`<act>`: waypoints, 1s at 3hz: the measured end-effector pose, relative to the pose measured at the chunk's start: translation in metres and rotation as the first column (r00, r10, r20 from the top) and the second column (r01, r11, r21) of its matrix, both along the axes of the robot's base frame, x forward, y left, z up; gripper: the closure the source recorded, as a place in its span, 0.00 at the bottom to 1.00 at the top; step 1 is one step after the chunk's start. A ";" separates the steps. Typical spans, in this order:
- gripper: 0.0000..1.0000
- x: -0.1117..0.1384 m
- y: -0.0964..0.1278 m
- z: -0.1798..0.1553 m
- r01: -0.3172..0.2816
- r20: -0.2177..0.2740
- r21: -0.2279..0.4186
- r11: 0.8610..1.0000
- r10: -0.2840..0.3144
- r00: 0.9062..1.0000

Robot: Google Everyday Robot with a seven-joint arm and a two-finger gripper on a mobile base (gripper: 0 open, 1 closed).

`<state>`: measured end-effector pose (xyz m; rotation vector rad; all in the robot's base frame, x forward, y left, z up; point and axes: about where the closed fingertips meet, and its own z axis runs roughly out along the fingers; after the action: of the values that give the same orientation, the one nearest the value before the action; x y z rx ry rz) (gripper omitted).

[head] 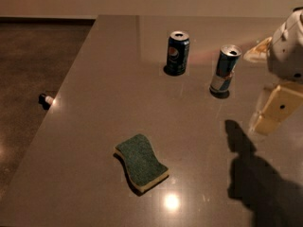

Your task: Pick sponge

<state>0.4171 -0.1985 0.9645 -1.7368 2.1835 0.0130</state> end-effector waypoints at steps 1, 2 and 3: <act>0.00 -0.019 0.021 -0.015 -0.054 -0.027 0.068 0.996 0.056 0.998; 0.00 -0.037 0.053 -0.035 -0.112 -0.051 0.144 0.983 0.120 0.991; 0.00 -0.049 0.082 -0.054 -0.144 -0.065 0.210 0.967 0.161 0.985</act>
Offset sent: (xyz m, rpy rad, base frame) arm -0.0611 0.0926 -0.0673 0.2433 0.1186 0.1954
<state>0.3685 -0.1163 0.9101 -1.8088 2.0162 0.3412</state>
